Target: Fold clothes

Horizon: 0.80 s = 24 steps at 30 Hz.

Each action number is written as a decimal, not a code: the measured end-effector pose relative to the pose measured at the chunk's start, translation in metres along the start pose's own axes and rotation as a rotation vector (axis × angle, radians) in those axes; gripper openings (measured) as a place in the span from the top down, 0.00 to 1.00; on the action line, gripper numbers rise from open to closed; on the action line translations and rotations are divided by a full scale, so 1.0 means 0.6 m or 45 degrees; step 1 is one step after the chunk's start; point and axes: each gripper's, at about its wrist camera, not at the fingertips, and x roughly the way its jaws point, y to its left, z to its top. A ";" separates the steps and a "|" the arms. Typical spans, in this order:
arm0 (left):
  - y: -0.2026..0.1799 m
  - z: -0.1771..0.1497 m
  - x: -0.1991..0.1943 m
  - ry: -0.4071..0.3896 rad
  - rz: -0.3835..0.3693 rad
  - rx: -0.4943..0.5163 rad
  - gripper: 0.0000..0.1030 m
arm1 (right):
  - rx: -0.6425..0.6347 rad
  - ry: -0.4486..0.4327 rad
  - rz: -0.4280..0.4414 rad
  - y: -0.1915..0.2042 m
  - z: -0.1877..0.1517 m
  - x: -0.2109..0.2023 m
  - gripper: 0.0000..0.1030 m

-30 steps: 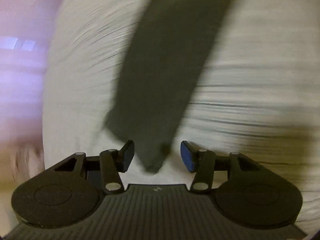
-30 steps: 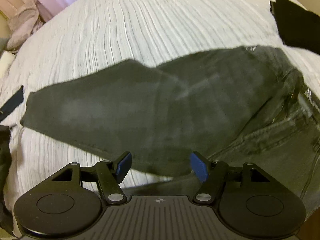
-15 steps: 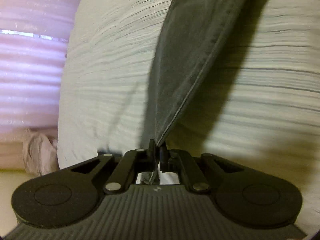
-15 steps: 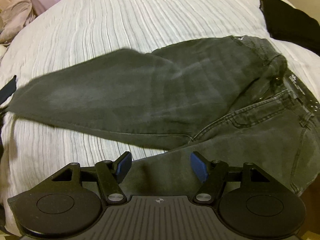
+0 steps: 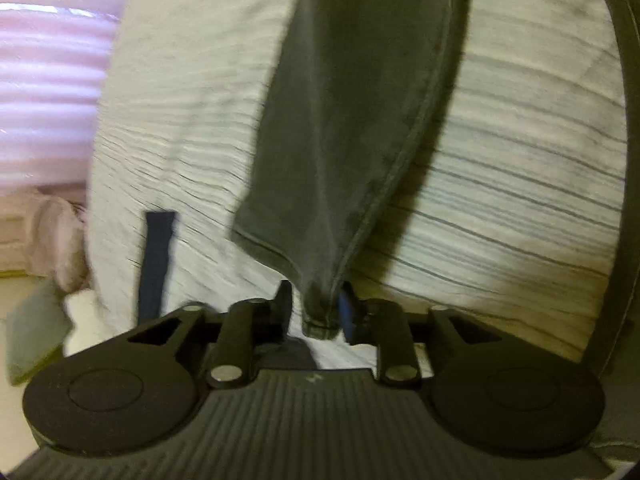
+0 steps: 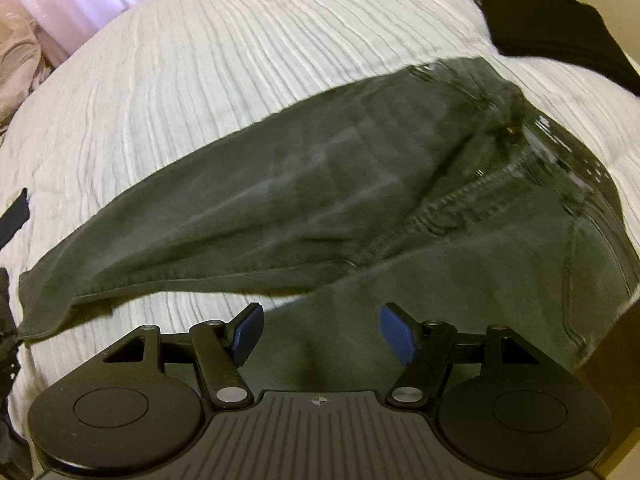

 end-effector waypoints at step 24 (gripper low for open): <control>-0.081 0.485 -0.211 -0.696 -0.346 0.034 0.58 | -0.096 -0.136 0.069 -0.154 0.092 0.018 0.33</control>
